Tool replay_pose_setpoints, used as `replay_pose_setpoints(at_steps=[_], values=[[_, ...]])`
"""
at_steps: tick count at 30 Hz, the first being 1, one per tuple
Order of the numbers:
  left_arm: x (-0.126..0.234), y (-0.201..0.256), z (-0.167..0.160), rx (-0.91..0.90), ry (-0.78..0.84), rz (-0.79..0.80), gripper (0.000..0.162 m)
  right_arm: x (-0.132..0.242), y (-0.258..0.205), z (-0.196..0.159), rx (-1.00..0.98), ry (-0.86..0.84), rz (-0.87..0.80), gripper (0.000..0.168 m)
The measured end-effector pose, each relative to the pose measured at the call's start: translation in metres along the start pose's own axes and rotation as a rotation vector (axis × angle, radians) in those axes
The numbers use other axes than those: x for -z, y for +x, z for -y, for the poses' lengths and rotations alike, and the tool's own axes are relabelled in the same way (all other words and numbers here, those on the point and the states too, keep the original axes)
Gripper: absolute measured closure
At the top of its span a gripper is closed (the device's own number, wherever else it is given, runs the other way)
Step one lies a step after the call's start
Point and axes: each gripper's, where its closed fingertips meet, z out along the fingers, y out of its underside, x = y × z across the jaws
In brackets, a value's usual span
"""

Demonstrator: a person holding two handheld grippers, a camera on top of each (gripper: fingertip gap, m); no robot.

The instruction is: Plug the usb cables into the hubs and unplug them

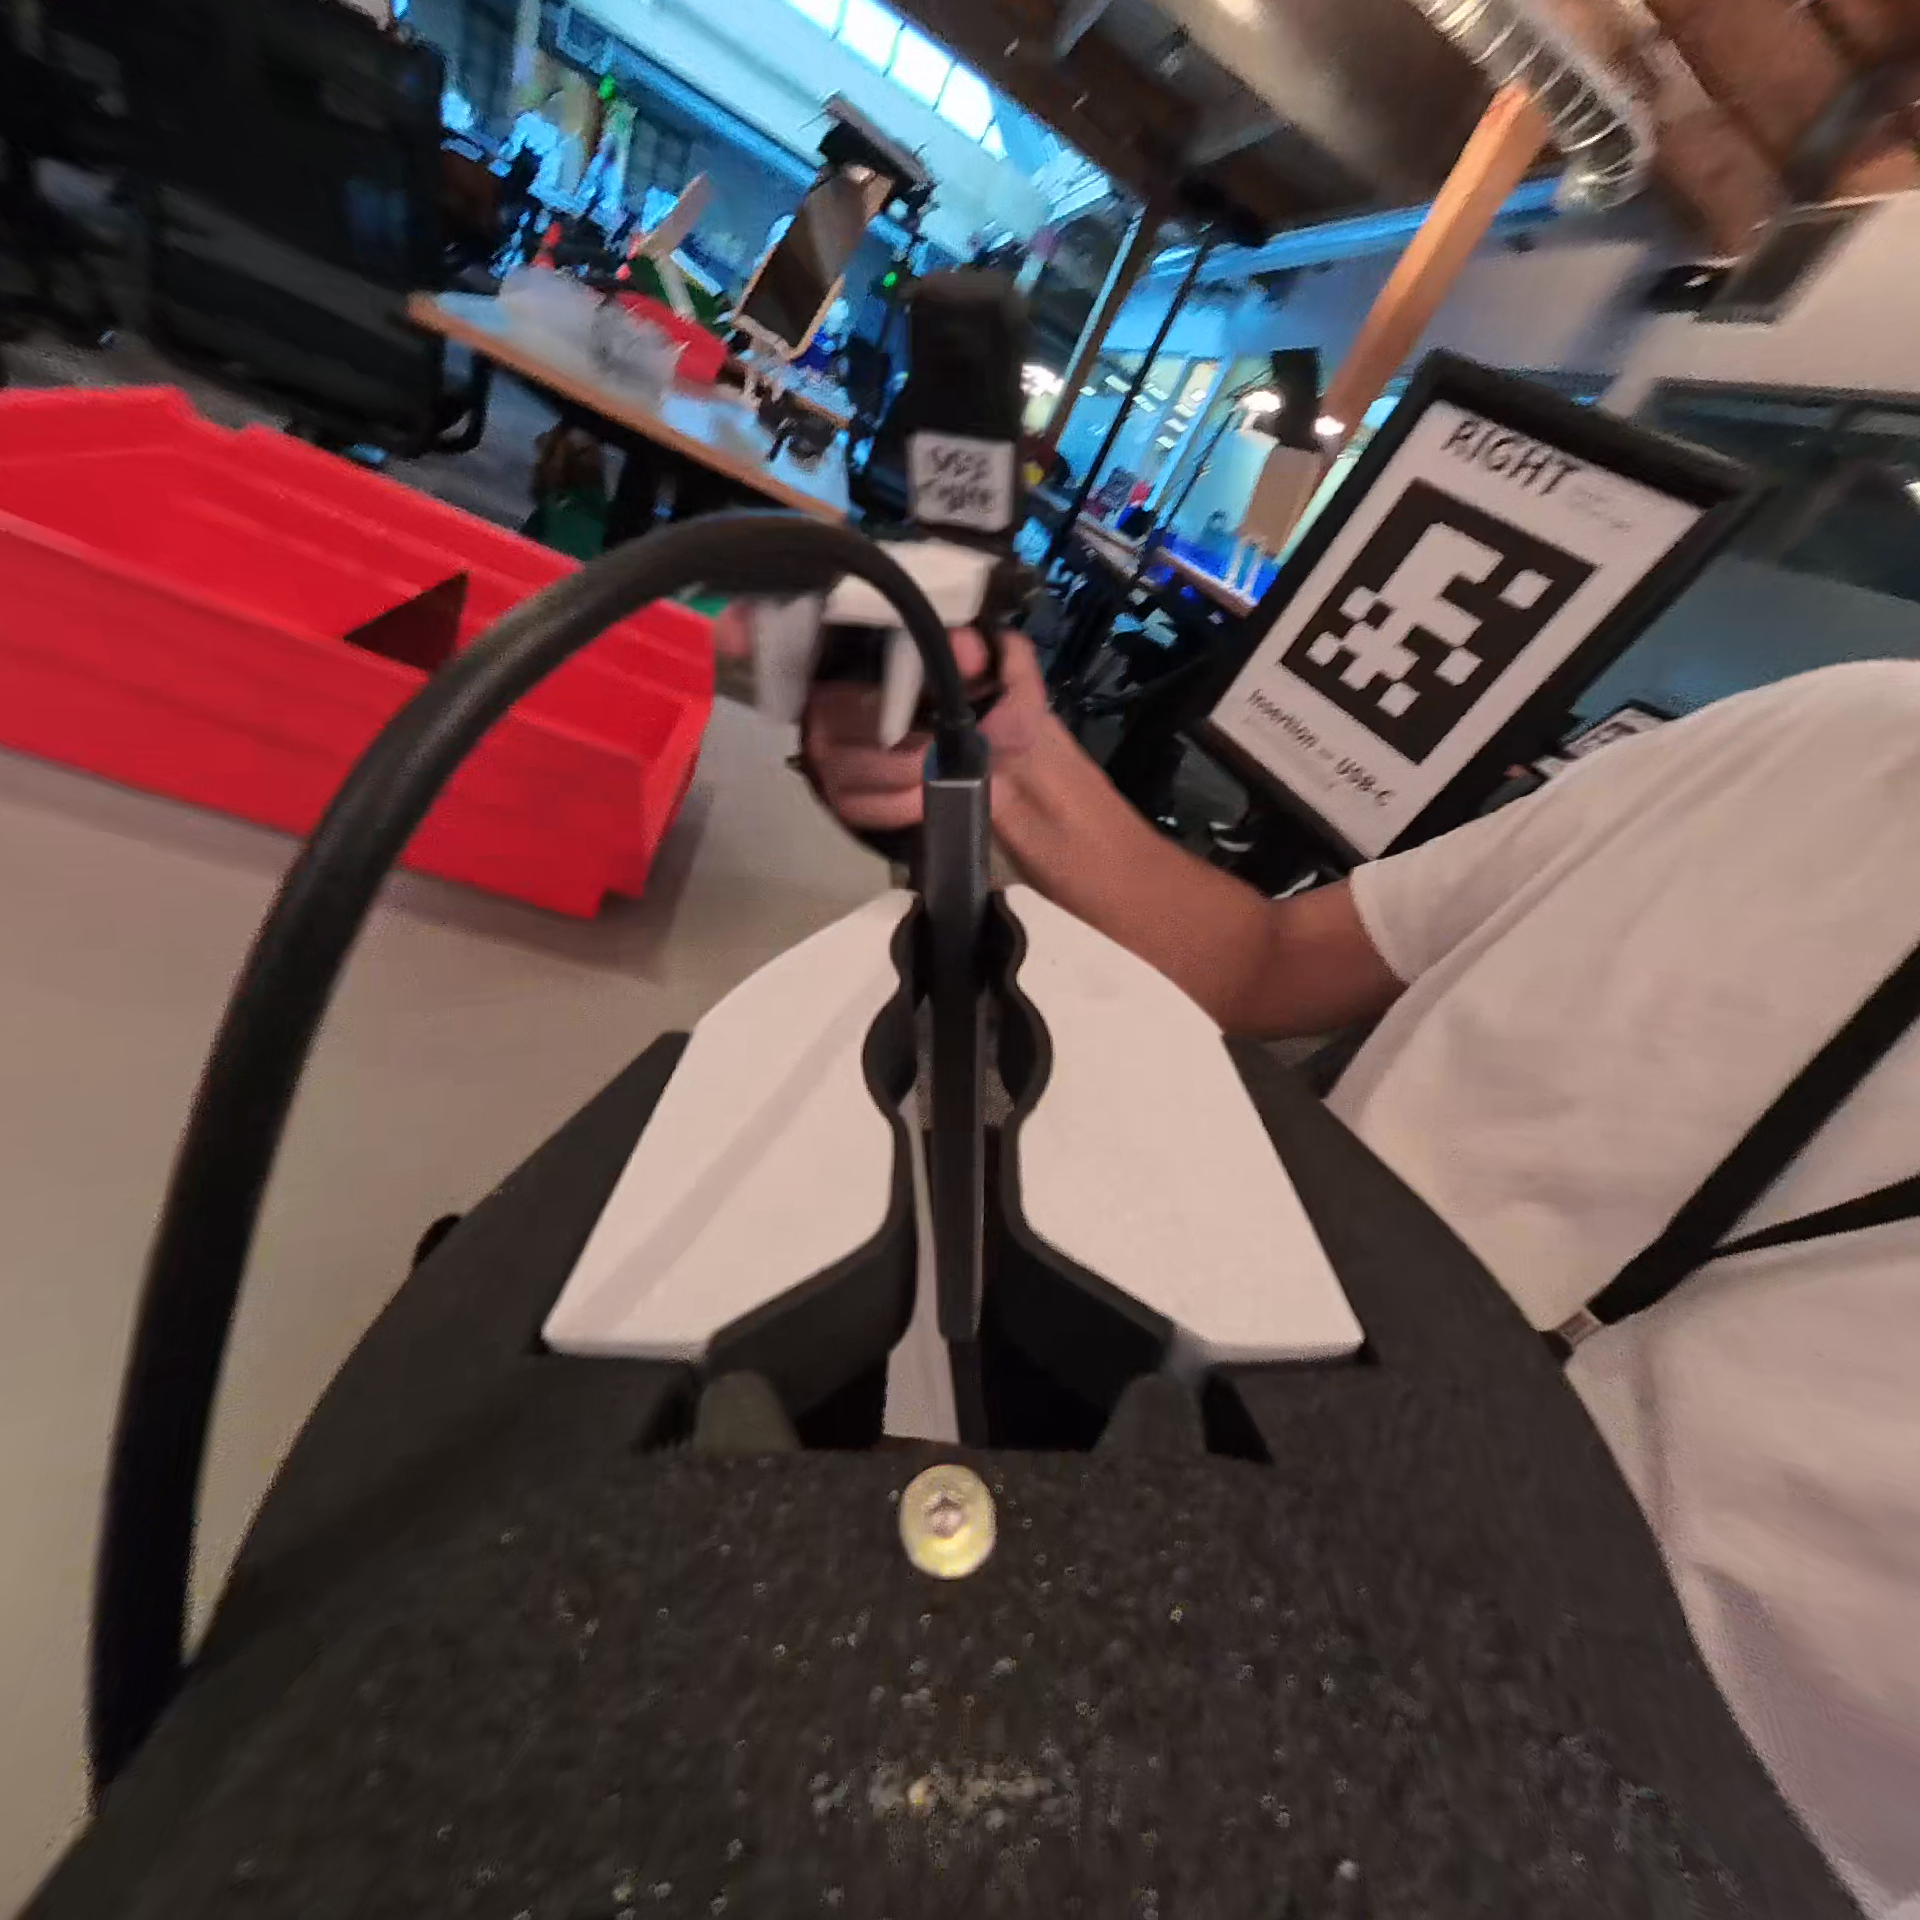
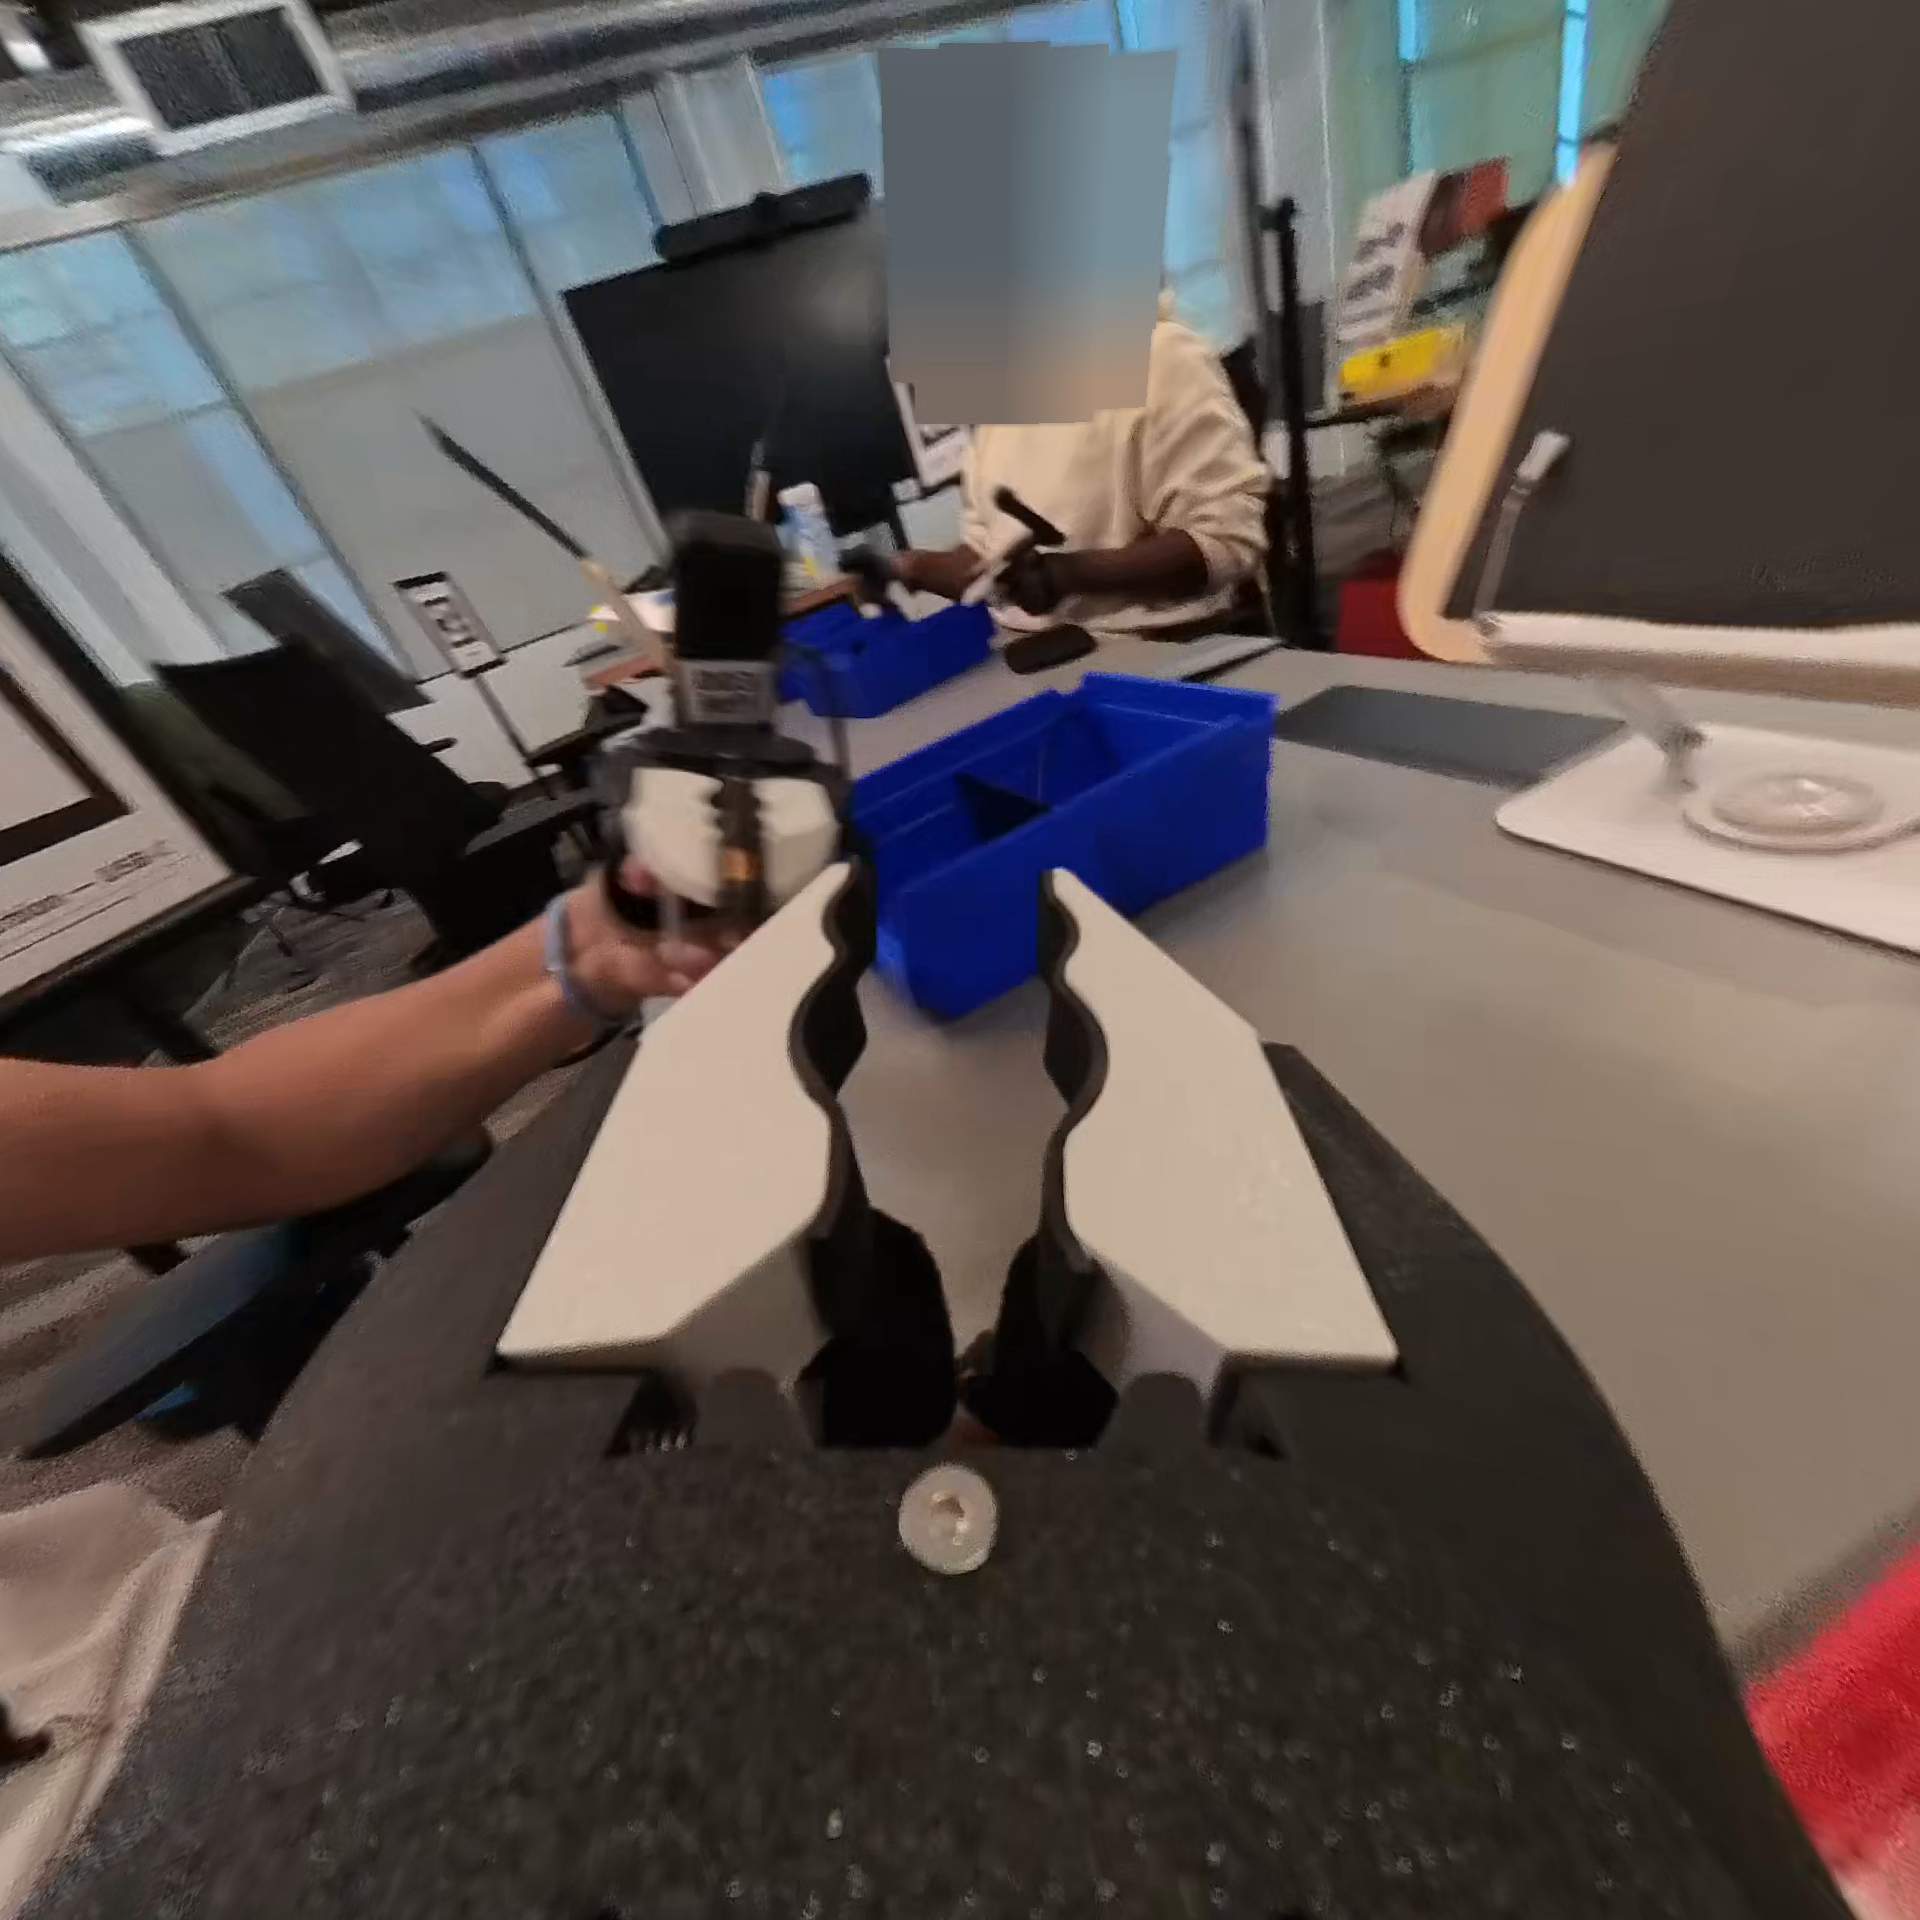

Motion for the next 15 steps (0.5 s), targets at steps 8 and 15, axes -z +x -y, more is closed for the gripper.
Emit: replay_pose_setpoints(at_steps=[8, 15], values=[[-0.008, -0.013, -0.025, -0.039, -0.087, 0.048, 0.152, -0.055, -0.045, -0.071, 0.063, -0.223, 0.12, 0.144], [-0.011, -0.007, -0.04, -0.083, -0.161, 0.068, 0.152, -0.056, -0.059, -0.088, 0.097, -0.229, 0.209, 0.164]])
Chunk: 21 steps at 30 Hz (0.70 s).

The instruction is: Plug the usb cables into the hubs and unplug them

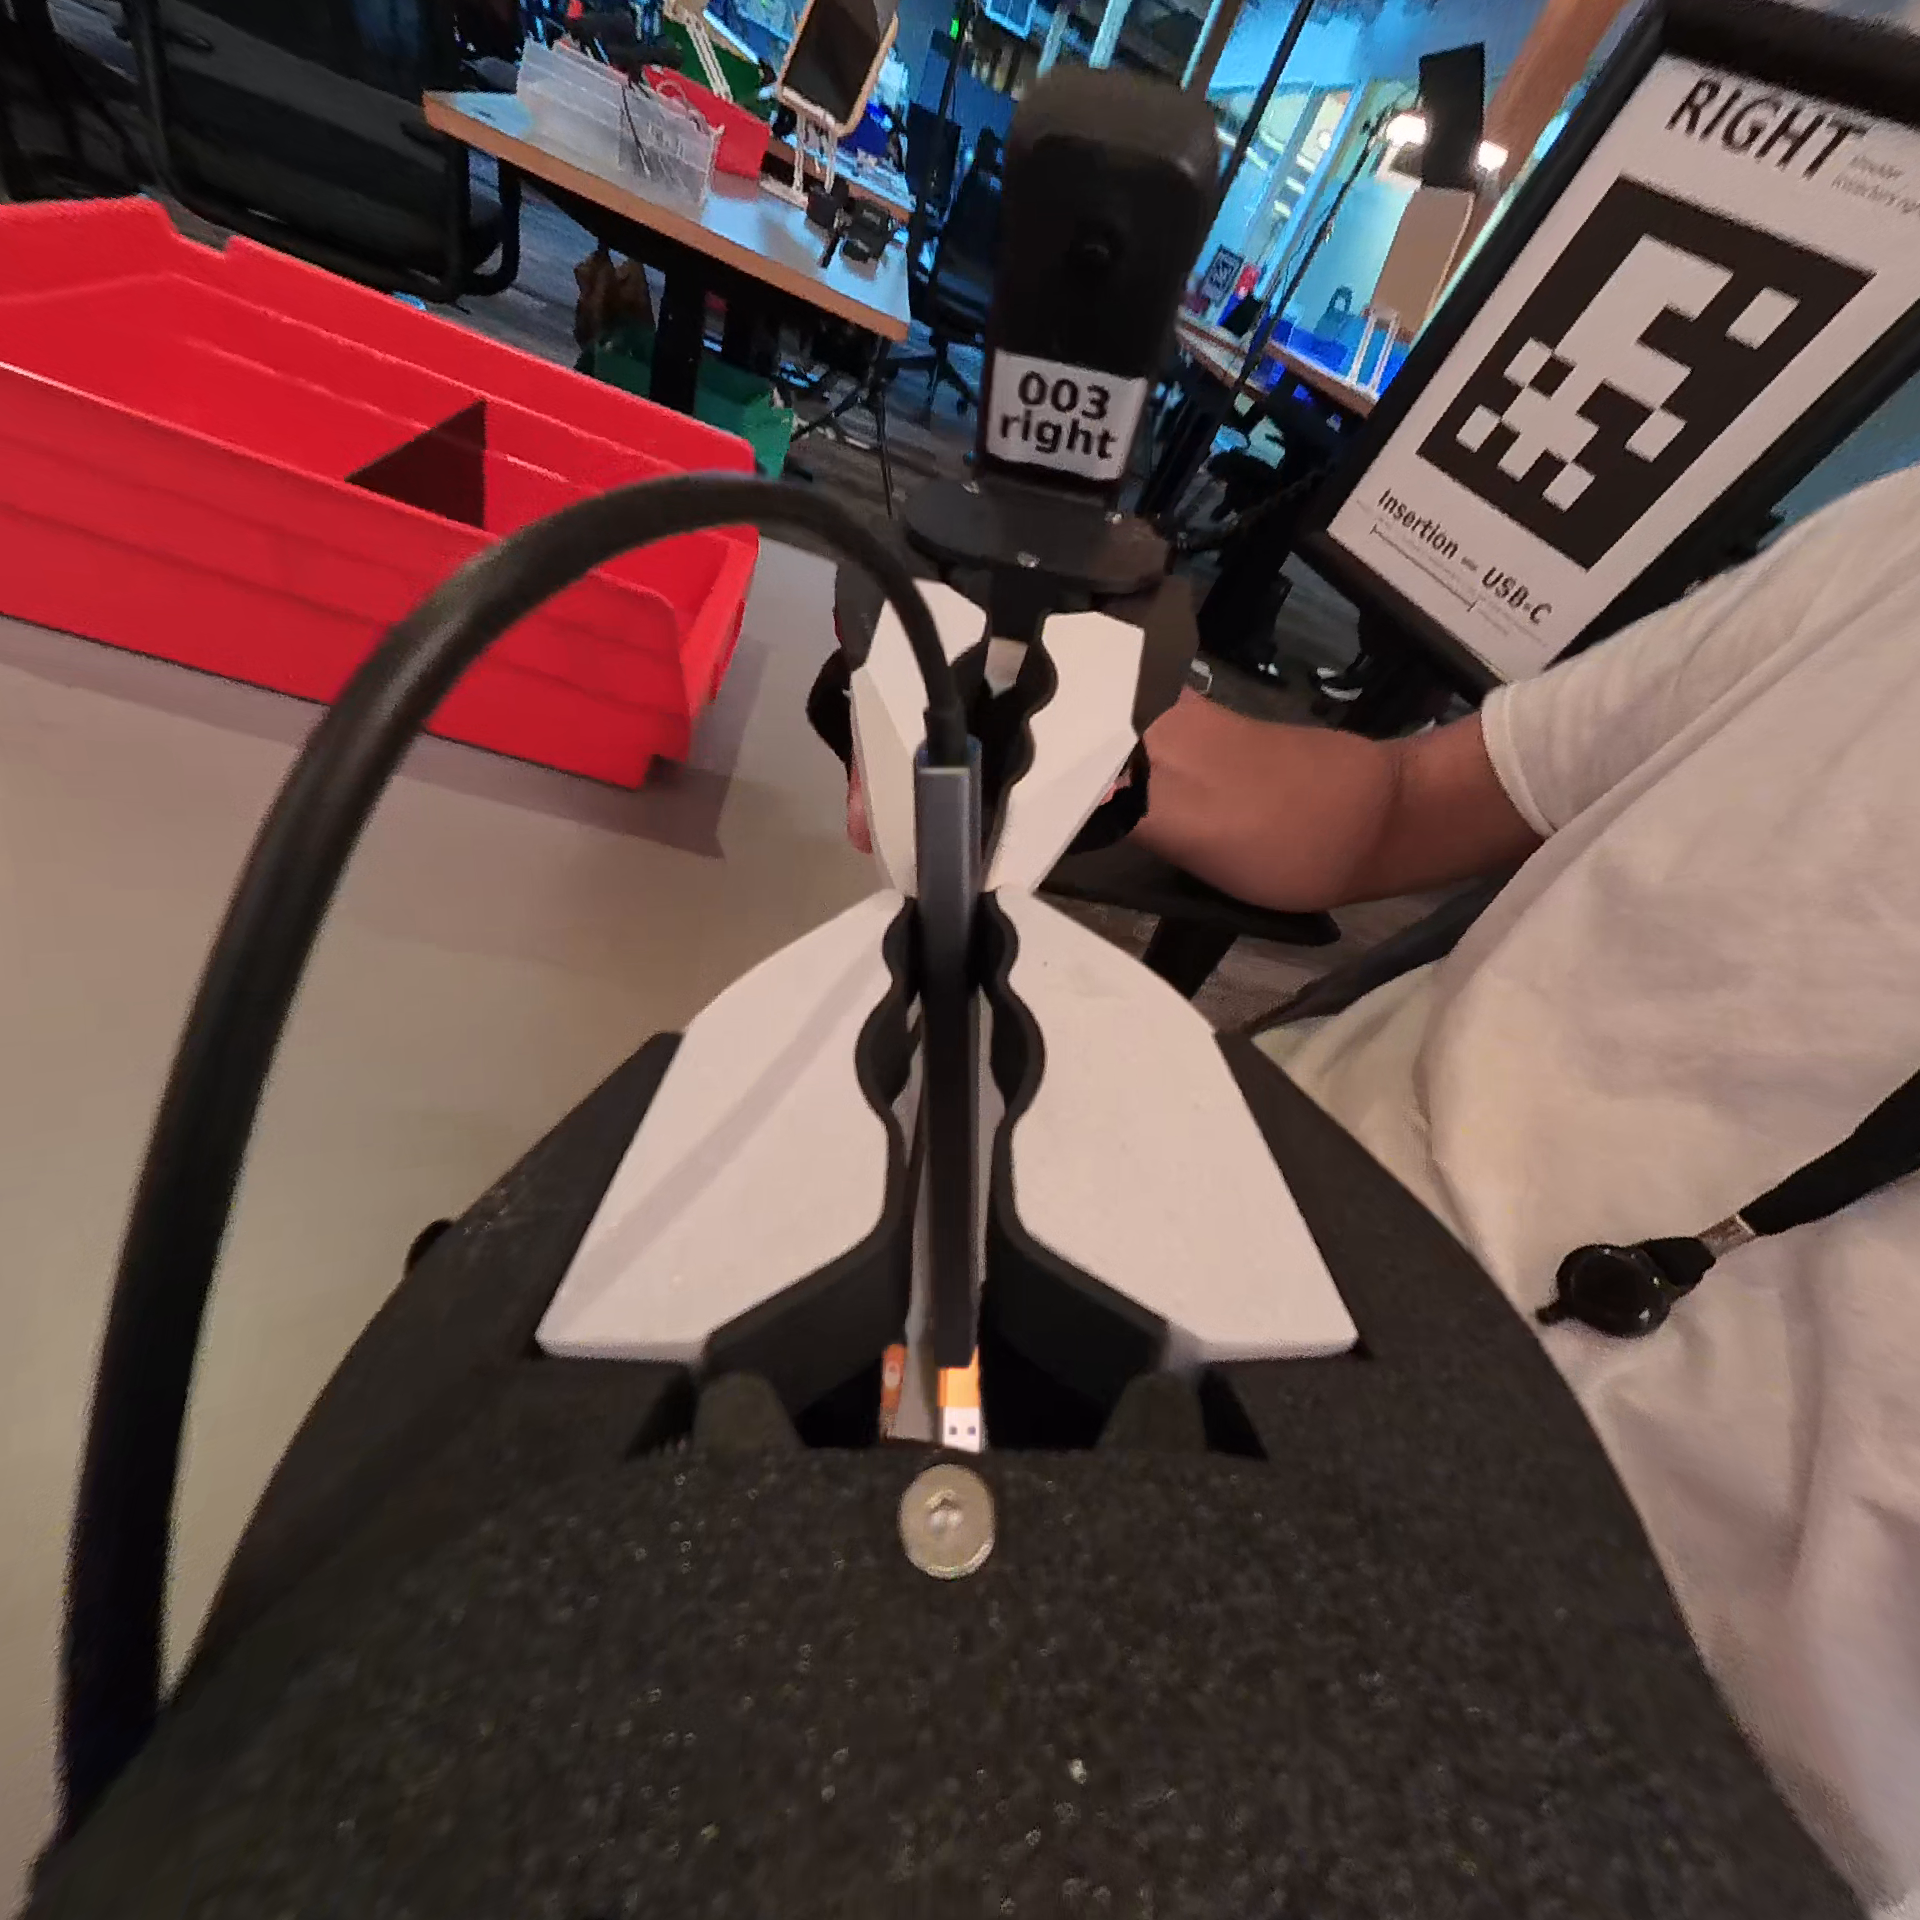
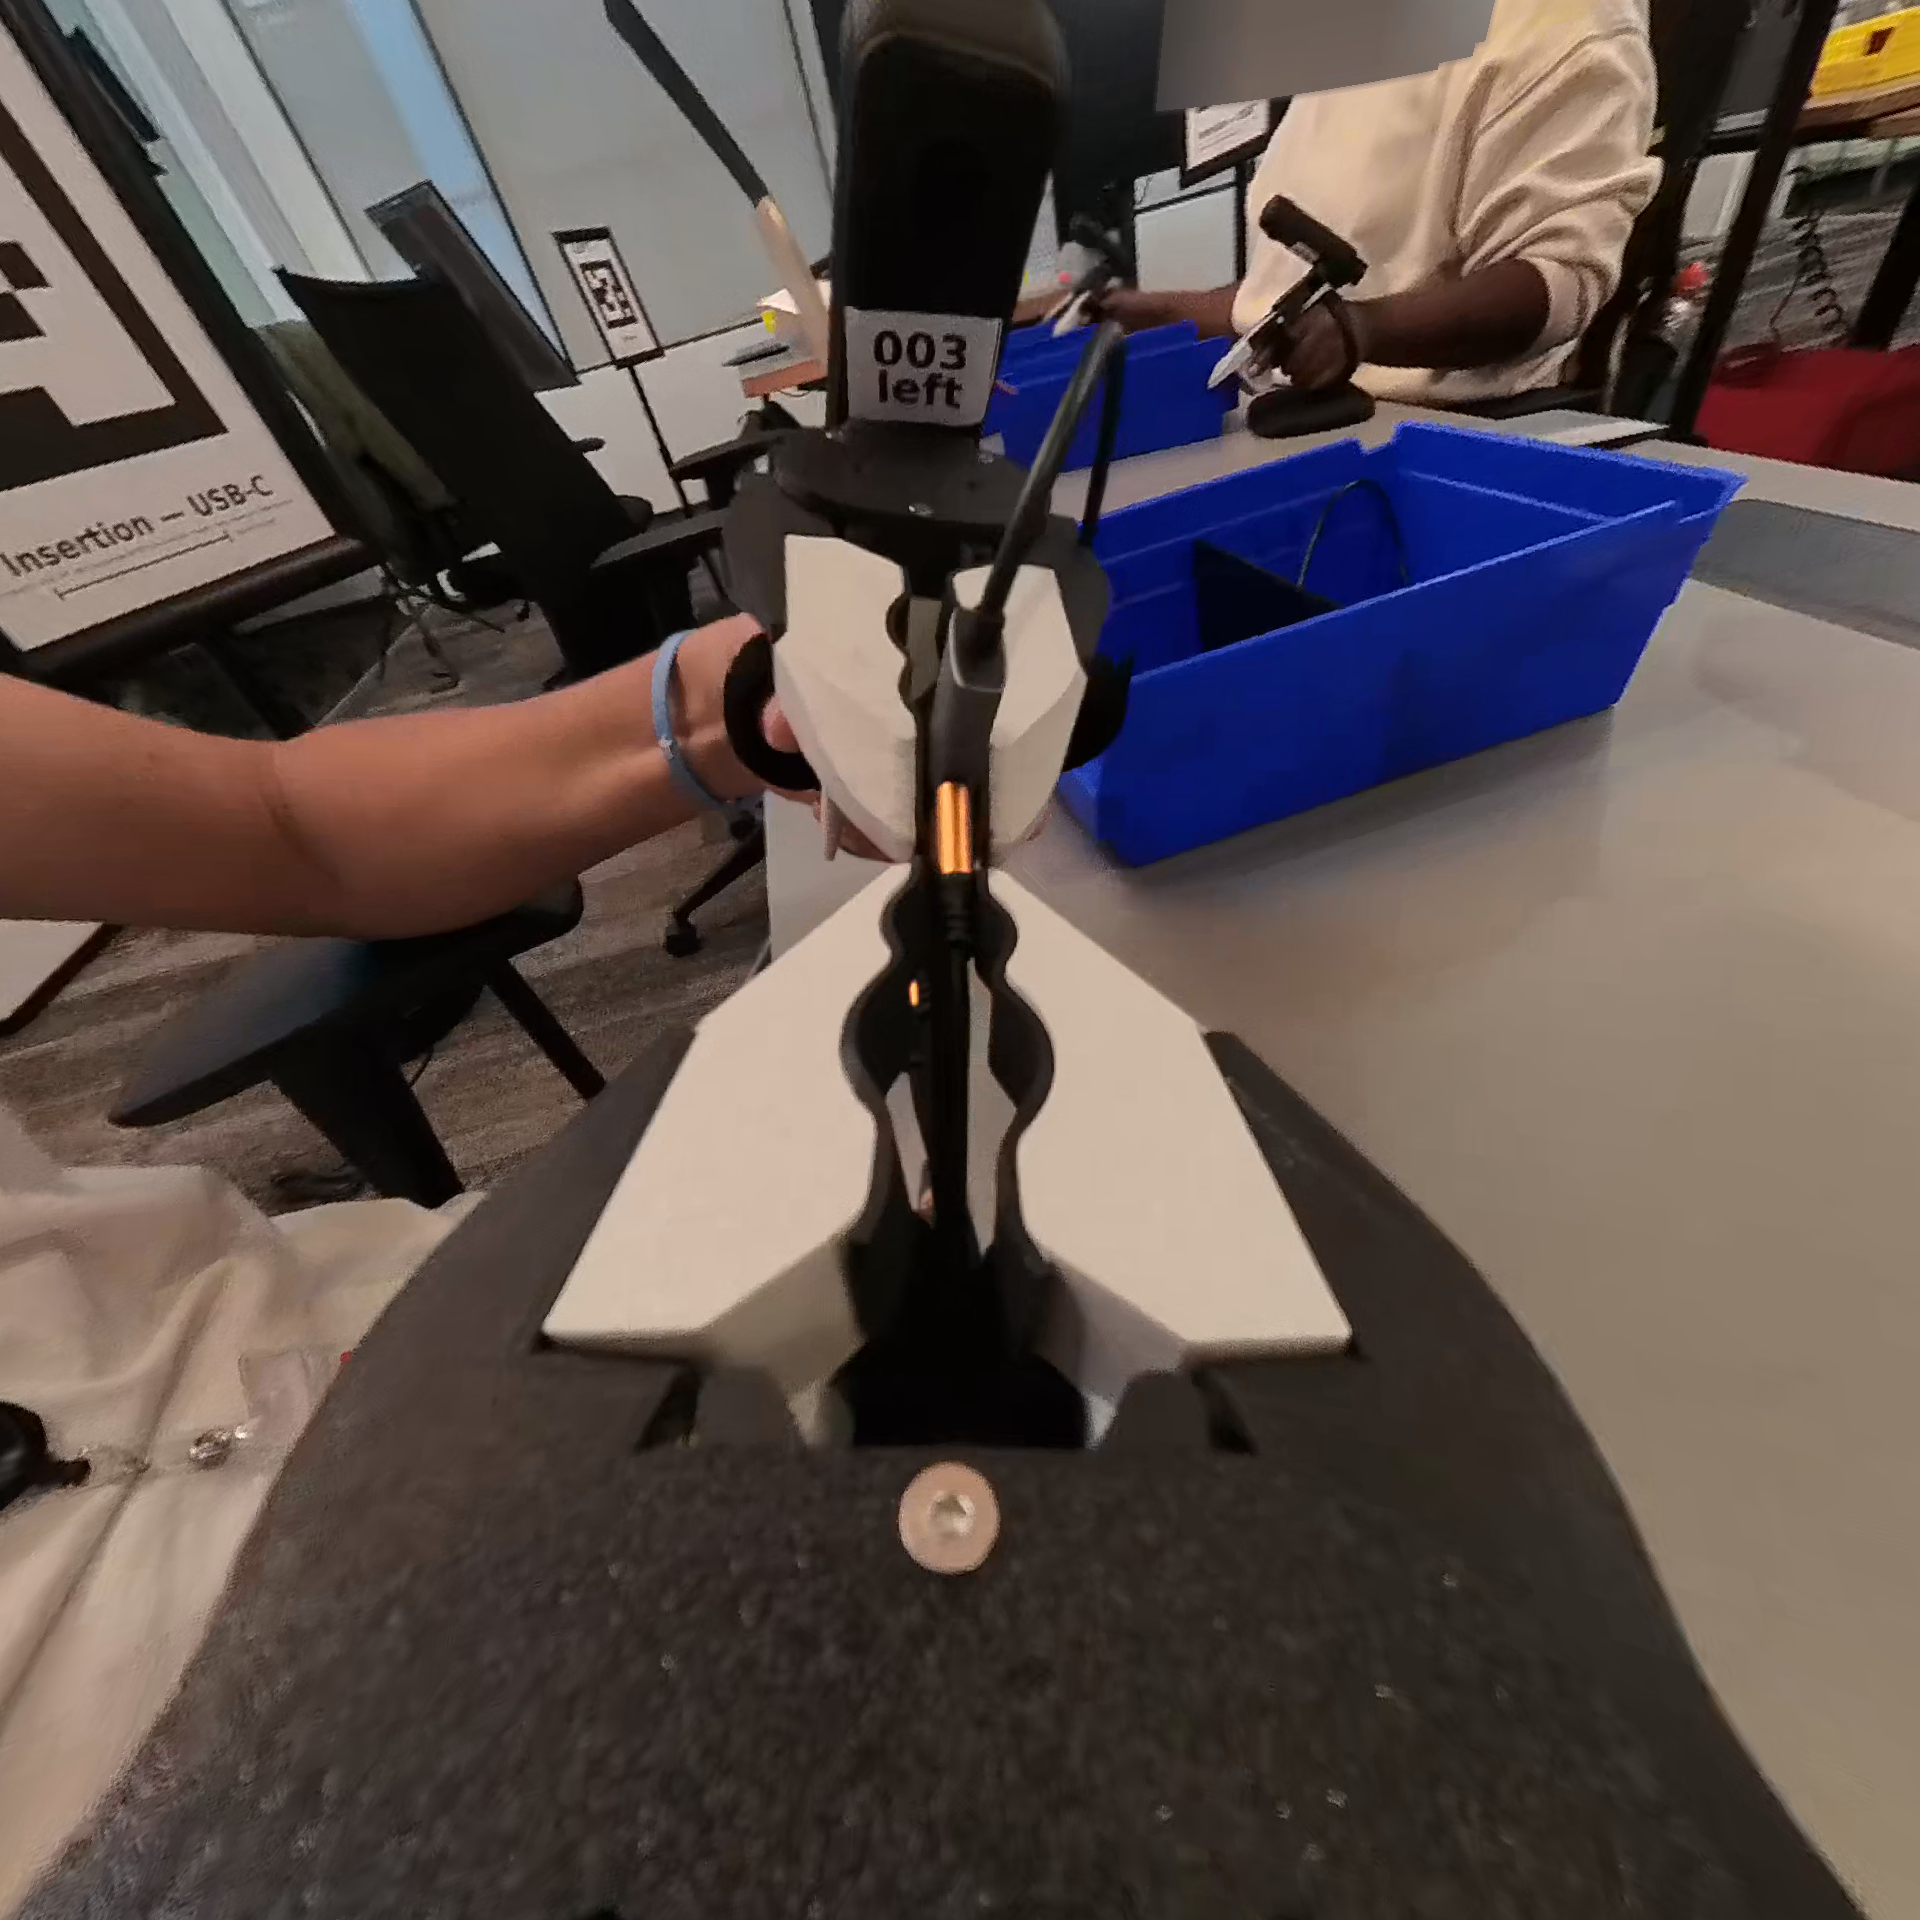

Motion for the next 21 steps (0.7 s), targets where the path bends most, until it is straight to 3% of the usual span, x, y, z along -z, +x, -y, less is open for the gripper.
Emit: replay_pose_setpoints(at_steps=[13, 21], values=[[-0.002, 0.003, -0.021, -0.052, -0.039, 0.006, 0.152, 0.002, -0.005, -0.013, -0.086, 0.056, 0.133, 0.163], [0.009, -0.011, -0.031, -0.067, -0.028, 0.023, 0.152, 0.003, 0.008, -0.029, -0.078, 0.046, 0.105, 0.163]])
